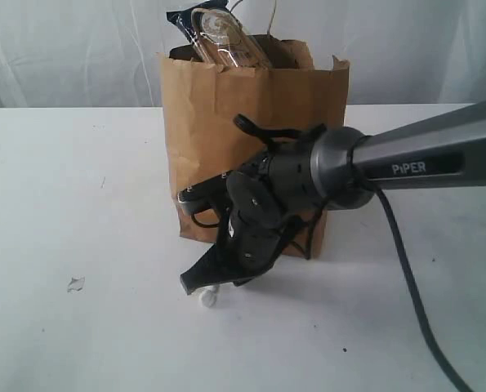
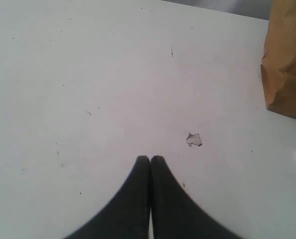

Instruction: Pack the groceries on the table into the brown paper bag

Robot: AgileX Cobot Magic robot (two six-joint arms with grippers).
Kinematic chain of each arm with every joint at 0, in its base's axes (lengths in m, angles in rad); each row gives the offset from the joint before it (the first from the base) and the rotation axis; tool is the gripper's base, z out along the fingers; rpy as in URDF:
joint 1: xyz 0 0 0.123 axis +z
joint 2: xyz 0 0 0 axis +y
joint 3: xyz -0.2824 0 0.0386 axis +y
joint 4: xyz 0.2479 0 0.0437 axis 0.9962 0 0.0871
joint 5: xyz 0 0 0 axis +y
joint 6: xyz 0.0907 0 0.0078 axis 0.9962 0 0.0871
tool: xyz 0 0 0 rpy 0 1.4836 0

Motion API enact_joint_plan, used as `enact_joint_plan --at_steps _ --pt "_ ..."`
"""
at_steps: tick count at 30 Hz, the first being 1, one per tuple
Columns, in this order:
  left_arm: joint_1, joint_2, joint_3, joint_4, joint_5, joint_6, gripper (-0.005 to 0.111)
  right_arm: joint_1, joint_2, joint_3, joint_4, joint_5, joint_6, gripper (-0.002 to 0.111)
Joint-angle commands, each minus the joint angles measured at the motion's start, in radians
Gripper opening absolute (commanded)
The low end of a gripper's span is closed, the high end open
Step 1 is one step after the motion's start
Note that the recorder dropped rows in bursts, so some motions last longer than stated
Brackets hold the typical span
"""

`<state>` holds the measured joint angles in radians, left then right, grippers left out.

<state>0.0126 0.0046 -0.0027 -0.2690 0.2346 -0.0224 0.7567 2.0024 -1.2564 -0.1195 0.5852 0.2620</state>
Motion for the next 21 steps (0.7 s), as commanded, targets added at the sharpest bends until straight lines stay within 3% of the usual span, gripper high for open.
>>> enact_joint_plan --at_steps 1,11,21 --pt "0.0 -0.005 0.003 -0.007 -0.005 0.0 0.0 -0.002 -0.04 0.003 -0.012 0.04 0.007 0.0" --pt "0.0 -0.005 0.003 -0.007 -0.005 0.0 0.0 -0.001 -0.172 0.003 0.065 0.177 -0.013 0.0" --pt "0.0 -0.005 0.003 -0.007 -0.005 0.0 0.0 0.001 -0.303 -0.001 0.693 0.449 -0.511 0.0"
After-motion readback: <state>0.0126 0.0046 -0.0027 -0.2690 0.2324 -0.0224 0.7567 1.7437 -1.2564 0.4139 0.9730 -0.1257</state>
